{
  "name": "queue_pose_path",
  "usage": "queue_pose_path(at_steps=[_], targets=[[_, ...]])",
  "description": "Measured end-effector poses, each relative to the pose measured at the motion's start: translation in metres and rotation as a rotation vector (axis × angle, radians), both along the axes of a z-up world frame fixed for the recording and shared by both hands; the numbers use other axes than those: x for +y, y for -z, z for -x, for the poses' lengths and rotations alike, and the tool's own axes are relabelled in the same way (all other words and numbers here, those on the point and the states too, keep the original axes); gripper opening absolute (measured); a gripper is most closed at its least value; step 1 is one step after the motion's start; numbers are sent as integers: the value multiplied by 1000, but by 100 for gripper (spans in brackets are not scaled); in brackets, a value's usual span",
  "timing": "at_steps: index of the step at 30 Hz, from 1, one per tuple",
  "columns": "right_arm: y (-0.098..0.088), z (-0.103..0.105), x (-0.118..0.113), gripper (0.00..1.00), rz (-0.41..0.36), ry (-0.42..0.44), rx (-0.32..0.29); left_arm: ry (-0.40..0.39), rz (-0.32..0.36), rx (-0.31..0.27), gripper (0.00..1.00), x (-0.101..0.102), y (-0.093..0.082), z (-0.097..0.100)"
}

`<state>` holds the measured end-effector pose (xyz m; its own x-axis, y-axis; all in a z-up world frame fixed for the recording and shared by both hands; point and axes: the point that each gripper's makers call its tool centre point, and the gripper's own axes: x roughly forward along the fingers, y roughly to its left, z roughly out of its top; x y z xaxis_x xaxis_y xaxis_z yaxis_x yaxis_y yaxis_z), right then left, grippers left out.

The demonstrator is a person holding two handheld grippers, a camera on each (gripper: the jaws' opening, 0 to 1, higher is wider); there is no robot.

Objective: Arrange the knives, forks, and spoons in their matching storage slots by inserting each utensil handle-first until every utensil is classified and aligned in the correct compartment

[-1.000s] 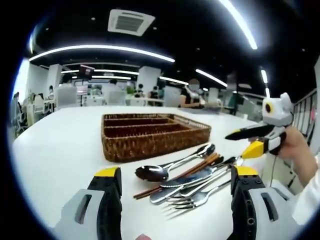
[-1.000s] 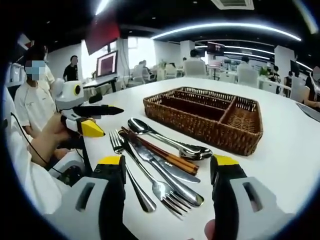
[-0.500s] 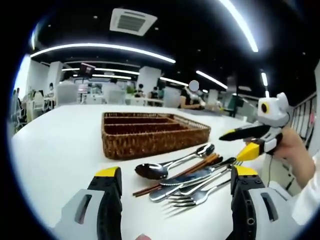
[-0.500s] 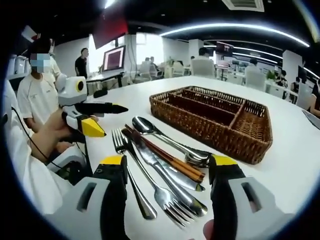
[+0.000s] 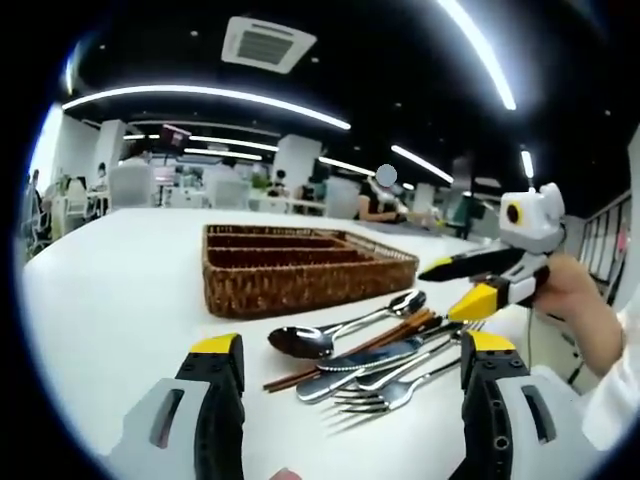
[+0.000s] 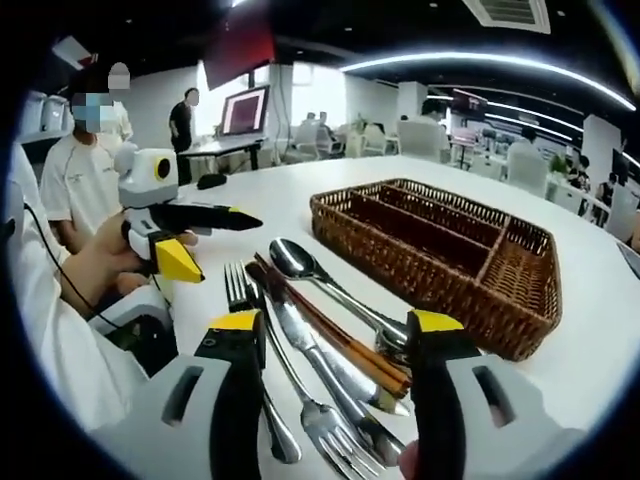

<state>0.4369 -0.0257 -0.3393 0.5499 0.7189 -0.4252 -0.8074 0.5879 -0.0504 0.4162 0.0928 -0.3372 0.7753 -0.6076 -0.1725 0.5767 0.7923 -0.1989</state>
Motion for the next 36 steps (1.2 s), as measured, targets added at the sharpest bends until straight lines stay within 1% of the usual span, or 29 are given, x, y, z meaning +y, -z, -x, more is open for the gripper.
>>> queue_pose_path(at_steps=[13, 23, 24, 28, 36], targets=[[0, -10, 16, 54, 30, -58, -15, 15, 2, 0, 88, -3, 1, 3], [3, -15, 26, 46, 58, -119, -20, 16, 10, 0, 88, -1, 1, 4], [2, -15, 27, 46, 60, -130, -30, 18, 10, 0, 87, -1, 1, 4], [6, -18, 32, 44, 92, -158, -35, 26, 5, 1, 87, -2, 2, 6], [14, -22, 42, 40, 137, -211, -24, 21, 1, -7, 86, 2, 2, 6]])
